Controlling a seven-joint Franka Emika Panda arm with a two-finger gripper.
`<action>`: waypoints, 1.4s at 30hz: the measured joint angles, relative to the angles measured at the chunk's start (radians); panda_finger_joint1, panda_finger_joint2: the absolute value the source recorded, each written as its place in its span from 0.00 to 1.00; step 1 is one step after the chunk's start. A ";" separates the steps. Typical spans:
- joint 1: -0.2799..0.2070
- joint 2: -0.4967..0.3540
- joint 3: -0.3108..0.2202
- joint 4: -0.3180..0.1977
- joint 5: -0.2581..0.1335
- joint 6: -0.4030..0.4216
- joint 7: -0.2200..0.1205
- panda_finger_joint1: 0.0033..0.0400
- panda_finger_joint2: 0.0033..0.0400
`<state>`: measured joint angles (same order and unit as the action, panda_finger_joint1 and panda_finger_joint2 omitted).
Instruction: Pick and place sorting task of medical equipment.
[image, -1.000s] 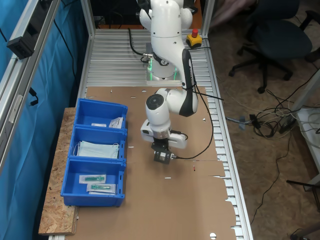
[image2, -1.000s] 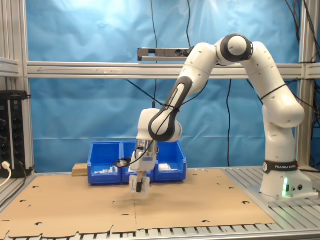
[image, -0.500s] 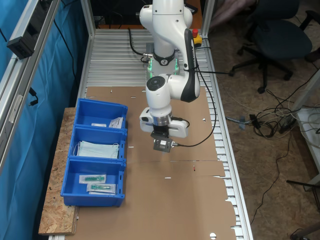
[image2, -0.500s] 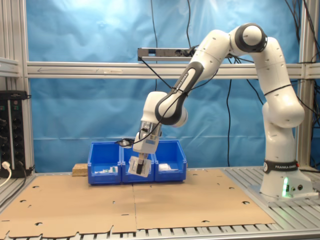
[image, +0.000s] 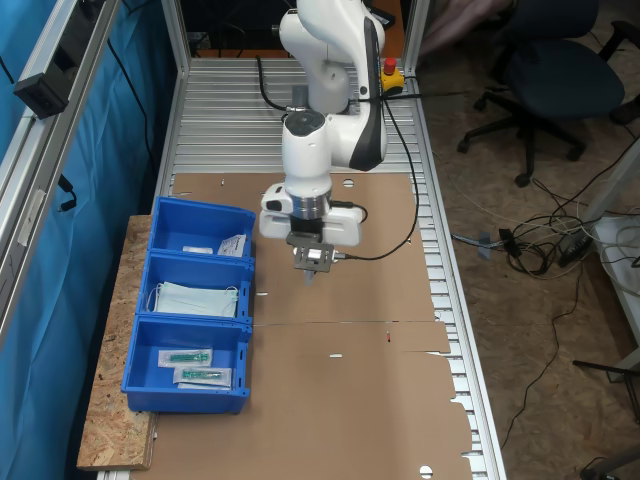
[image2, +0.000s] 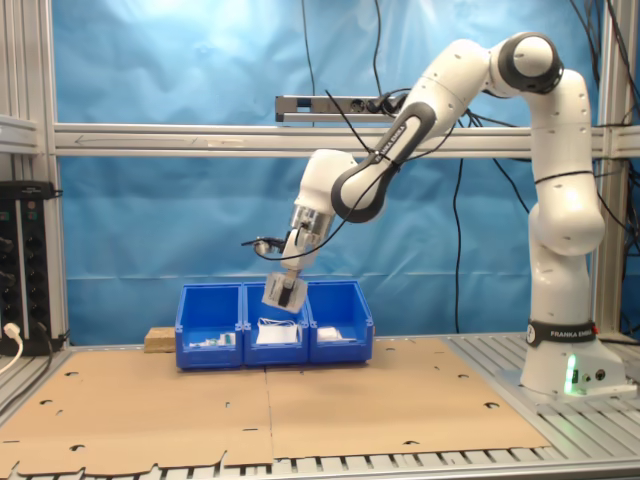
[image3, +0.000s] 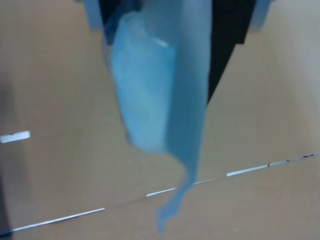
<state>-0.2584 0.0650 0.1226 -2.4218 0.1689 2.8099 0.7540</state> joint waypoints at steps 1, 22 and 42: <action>-0.011 -0.013 0.000 -0.001 -0.021 -0.007 0.000 0.07 0.07; -0.178 -0.181 -0.056 -0.003 -0.221 -0.349 0.000 0.07 0.07; -0.202 -0.176 -0.215 0.003 -0.252 -0.516 0.000 0.07 0.07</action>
<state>-0.4604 -0.1108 -0.0923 -2.4189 -0.0826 2.2940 0.7540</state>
